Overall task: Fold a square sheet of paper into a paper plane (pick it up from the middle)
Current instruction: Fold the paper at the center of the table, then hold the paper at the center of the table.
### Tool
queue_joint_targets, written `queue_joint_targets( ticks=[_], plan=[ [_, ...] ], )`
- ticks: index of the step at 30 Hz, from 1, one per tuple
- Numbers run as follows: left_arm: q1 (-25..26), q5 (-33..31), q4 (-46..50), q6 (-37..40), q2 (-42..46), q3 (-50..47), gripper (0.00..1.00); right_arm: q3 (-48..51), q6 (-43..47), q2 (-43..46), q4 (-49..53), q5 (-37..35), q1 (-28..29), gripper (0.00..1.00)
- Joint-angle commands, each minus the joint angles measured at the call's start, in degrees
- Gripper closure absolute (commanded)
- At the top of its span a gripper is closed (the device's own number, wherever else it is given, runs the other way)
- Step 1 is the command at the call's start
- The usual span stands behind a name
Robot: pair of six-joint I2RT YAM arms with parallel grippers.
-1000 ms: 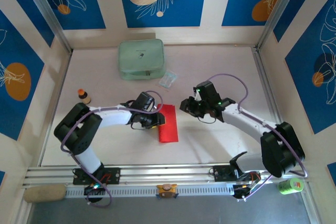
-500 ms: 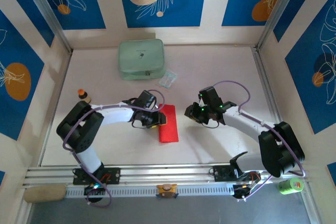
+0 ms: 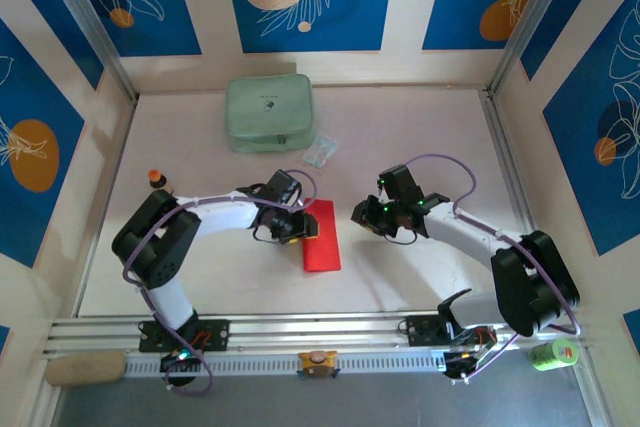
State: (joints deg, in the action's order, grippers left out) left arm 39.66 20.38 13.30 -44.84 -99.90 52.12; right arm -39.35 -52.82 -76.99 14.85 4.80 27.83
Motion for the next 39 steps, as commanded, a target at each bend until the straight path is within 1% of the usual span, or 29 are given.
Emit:
queue_joint_targets(
  ticks=[1, 7, 9, 12, 22, 31, 39],
  plan=[
    [1.19, -4.76, 1.49, 2.68, -5.2, -1.27, 0.53, -0.51, -0.46, -0.78, 0.62, 1.21, -0.06, 0.69],
    [1.14, -4.91, 2.34, 3.18, -6.44, -0.79, 0.54, -0.74, -0.6, -1.17, 0.73, 1.49, 0.01, 0.69],
    [1.21, -4.74, 2.18, 3.44, -6.79, -0.71, 0.56, -0.77, -0.48, -1.26, 0.69, 1.62, 0.03, 0.69],
    [1.21, -5.35, 2.79, 3.42, -7.02, -0.44, 0.53, -0.77, -0.45, -1.36, 0.63, 1.79, 0.02, 0.69],
    [1.21, -6.34, 3.93, 4.42, -8.16, 0.2, 0.52, -1.23, -0.32, -2.27, 0.65, 2.48, 0.29, 0.69],
    [1.2, -6.5, 2.75, 3.37, -7.97, -0.7, 0.56, -1.36, -0.26, -2.38, 0.72, 2.52, 0.47, 0.69],
    [1.21, -6.31, 3.38, 4.49, -9.14, -0.13, 0.55, -1.36, -0.33, -2.55, 0.71, 2.47, 0.64, 0.69]
  ],
)
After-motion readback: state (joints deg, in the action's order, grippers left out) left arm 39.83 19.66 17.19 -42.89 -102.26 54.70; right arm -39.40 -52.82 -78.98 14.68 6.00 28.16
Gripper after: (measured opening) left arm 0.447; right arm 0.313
